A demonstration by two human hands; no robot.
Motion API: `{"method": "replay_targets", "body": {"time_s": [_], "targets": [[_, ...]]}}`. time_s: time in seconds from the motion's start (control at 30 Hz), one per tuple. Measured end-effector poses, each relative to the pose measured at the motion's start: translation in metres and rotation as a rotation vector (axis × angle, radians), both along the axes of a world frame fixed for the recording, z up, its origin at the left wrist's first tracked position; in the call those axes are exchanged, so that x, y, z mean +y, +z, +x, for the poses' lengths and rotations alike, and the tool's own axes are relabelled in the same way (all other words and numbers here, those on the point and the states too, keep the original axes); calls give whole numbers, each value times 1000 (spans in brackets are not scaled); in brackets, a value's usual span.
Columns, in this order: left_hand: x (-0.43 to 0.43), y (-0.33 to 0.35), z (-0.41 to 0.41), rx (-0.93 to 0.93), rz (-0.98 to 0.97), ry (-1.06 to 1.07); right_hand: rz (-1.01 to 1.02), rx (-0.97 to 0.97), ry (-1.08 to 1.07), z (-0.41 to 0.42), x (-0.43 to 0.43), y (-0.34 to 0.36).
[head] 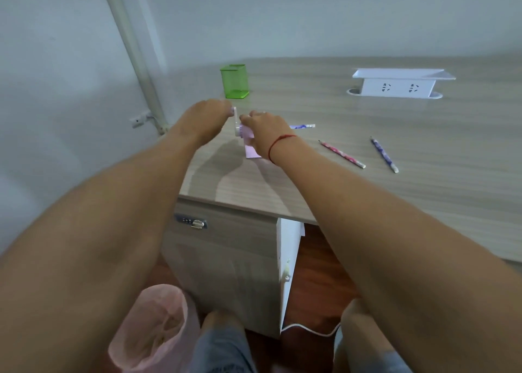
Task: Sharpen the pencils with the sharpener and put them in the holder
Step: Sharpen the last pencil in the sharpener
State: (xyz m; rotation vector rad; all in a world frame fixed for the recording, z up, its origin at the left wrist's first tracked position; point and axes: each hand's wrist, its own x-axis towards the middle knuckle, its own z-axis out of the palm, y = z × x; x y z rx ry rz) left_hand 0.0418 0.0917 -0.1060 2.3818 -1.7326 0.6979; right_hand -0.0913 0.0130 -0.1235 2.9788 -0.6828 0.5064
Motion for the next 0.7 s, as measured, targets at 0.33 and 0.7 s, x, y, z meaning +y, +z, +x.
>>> {"method": "replay_targets", "body": {"time_s": [0.33, 0.7], "targets": [[51, -52, -50, 245, -38, 3, -14, 17, -15, -2, 7, 4], [-6, -37, 8, 238, 172, 58, -33, -7, 32, -2, -3, 0]]}}
